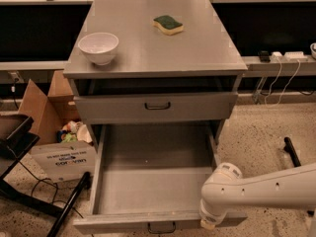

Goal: Open middle drawer

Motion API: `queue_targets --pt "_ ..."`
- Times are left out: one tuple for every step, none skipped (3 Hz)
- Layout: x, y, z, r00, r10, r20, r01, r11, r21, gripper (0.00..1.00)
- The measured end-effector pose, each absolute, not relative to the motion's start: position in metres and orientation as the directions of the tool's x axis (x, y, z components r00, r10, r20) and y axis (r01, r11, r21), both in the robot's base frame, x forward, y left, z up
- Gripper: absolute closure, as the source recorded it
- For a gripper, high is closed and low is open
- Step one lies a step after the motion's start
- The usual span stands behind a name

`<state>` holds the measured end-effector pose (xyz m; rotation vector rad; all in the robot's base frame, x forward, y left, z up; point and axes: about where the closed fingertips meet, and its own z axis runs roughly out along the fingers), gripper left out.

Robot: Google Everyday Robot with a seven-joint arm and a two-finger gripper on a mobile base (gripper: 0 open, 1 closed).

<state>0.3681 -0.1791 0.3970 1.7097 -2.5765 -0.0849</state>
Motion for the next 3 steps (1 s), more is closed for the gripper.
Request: queue_targets --pt "0.3467 -0.1828 0.3974 -0.418 -0.908 0.007 -0.904 0.417 0.088 1.0" --pt "0.3464 -0.1828 0.3978 -0.418 -0.908 0.007 -0.904 0.417 0.088 1.0" --pt "0.3464 -0.1828 0.3978 -0.418 -0.908 0.007 -0.904 0.417 0.088 0.81"
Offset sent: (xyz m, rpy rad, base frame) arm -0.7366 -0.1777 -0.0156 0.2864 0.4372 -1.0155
